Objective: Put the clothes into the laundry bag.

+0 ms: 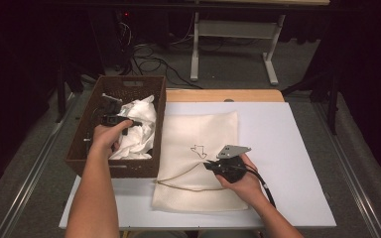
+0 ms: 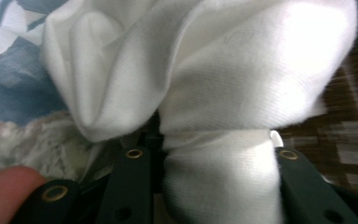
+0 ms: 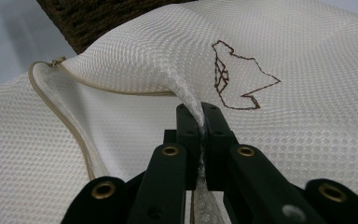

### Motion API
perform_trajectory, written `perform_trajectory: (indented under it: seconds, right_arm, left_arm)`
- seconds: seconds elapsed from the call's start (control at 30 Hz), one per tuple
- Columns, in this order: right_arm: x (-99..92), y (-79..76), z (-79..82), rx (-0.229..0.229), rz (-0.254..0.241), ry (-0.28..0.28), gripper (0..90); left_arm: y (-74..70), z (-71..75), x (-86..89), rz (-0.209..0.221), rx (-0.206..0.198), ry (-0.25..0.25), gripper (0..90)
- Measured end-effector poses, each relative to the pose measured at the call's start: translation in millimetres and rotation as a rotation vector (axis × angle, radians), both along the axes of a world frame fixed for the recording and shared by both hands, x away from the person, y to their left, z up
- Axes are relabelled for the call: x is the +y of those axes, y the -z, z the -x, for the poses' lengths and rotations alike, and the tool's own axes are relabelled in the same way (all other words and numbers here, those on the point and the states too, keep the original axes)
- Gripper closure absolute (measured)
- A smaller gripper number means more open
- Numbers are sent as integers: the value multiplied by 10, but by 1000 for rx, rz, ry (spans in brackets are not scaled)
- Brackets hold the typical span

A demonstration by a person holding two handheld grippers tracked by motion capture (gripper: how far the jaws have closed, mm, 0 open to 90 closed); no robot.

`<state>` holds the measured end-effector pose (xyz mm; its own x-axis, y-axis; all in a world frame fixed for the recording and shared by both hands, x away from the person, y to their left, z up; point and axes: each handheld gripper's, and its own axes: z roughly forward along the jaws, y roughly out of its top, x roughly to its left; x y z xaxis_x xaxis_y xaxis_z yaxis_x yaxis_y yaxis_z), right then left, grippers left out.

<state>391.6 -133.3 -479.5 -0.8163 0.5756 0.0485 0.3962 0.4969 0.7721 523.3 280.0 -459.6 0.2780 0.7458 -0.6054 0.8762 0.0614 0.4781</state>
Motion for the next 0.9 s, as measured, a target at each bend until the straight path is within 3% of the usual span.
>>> perform_trajectory:
  seconds: [0.03, 0.13, 0.23, 0.33, 0.43, 0.5, 0.53, 0.6, 0.7, 0.73, 0.83, 0.9]
  right_arm:
    - [0, 6, -7, -5, -2, -5, 886]
    - [2, 25, -25, 6, 3, 0, 886]
    - [7, 32, -23, 2, 9, -3, 886]
    - [5, 35, -15, 3, 5, 2, 885]
    - [-4, 38, -16, 11, 13, 3, 885]
    - [8, 47, -12, 10, 9, 3, 886]
    - [10, 50, -10, 9, 12, 1, 885]
    - [15, 58, -7, 5, 10, -2, 885]
    - [8, 55, -5, 9, 12, -2, 885]
    - [8, 54, -5, 10, 12, 0, 885]
    - [11, 50, -5, 5, 11, -3, 885]
    - [14, 44, -3, 3, 9, -3, 885]
  left_arm:
    - [-38, -3, -37, -17, -11, 20, 621]
    - [-26, -61, -276, -260, 24, 40, 439]
    - [111, -120, -388, -352, 91, 30, 163]
    - [202, -146, -507, -484, 107, 62, 53]
    - [242, -161, -646, -623, 119, 92, 13]
    - [307, -159, -713, -701, 120, 104, 13]
    - [318, -165, -737, -716, 124, 99, 7]
    - [314, -163, -755, -726, 116, 112, 17]
    - [300, -130, -731, -700, 90, 139, 92]
    - [265, -109, -736, -697, 67, 165, 156]
    - [208, -92, -781, -750, 53, 178, 487]
    - [195, -97, -821, -786, 54, 186, 570]
